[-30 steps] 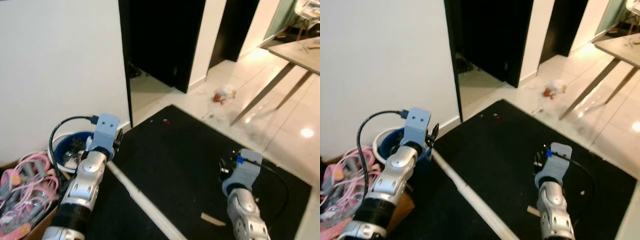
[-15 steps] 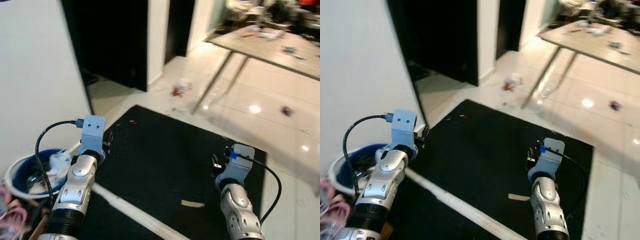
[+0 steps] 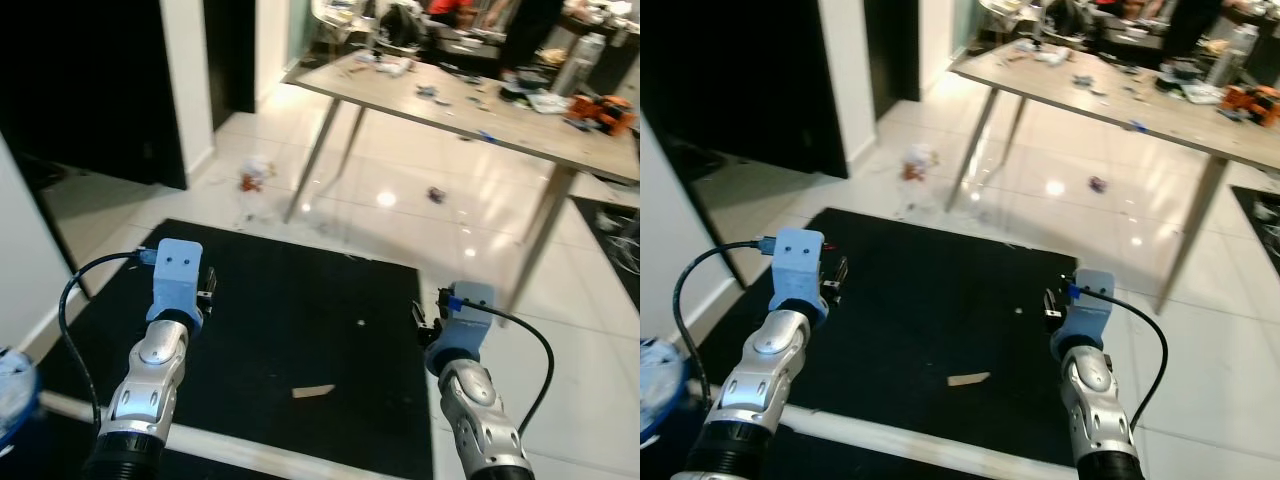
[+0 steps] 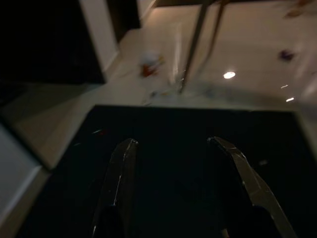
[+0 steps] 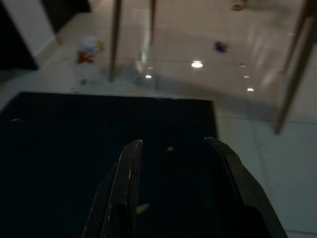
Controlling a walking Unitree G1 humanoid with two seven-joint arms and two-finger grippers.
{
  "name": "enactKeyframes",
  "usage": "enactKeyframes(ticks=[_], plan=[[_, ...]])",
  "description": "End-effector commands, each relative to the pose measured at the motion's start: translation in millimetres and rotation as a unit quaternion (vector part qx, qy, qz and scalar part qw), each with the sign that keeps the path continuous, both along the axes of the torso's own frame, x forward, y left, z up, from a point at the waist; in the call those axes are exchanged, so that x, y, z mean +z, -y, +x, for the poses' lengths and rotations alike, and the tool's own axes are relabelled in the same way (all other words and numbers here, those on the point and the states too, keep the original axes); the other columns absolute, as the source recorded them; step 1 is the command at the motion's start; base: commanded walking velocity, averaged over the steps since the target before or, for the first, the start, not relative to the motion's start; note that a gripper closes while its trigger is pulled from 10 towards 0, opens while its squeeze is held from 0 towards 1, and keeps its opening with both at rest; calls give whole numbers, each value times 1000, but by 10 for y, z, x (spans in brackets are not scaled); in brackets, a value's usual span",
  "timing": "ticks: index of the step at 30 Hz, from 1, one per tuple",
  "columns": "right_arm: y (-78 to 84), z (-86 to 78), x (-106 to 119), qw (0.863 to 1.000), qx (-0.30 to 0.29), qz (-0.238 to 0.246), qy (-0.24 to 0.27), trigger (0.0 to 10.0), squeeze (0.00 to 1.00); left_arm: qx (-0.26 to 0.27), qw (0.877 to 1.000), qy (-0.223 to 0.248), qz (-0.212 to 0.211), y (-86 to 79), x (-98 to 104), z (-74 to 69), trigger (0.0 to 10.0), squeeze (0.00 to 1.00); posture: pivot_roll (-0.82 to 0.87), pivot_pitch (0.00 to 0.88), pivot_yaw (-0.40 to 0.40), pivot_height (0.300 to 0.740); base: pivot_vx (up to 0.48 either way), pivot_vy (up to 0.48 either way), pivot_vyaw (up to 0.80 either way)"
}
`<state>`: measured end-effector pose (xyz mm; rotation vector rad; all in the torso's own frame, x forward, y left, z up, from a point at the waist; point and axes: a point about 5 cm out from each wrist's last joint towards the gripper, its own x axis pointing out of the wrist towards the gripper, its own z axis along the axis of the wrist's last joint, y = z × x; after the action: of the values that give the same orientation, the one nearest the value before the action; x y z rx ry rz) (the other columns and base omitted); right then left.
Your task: Picking trash to rubbish bin
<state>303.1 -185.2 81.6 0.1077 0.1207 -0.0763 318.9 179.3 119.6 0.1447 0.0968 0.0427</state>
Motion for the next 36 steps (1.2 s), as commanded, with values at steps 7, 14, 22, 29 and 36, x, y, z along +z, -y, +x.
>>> enactKeyframes(ticks=[7, 14, 22, 29, 36], plan=[[-8, -6, -53, 1000, 7, 15, -15, 10000, 0, 6, 1000, -15, 5, -3, -67, -92, 10000, 0, -39, 73, -92, 740, 0, 0, -800], [36, -51, -79, 999, -14, 35, -19, 10000, 0, -26, 999, -5, -32, 54, -26, -80, 10000, 0, -62, 87, -66, 740, 0, 0, -229], [69, -108, -107, 999, -27, 31, -26, 10000, 0, -61, 998, 12, -31, 141, 36, -78, 10000, 0, -78, 96, -50, 740, 0, 0, 0], [42, -99, -75, 999, -30, 27, -18, 10000, 0, -80, 996, 19, -43, 200, 81, -53, 10000, 0, -85, 102, -41, 740, 285, 0, 0], [19, -96, -60, 999, -26, 29, -15, 10000, 0, -88, 995, 20, -43, 228, 87, -51, 10000, 0, -85, 101, -45, 740, 403, 0, 0]])
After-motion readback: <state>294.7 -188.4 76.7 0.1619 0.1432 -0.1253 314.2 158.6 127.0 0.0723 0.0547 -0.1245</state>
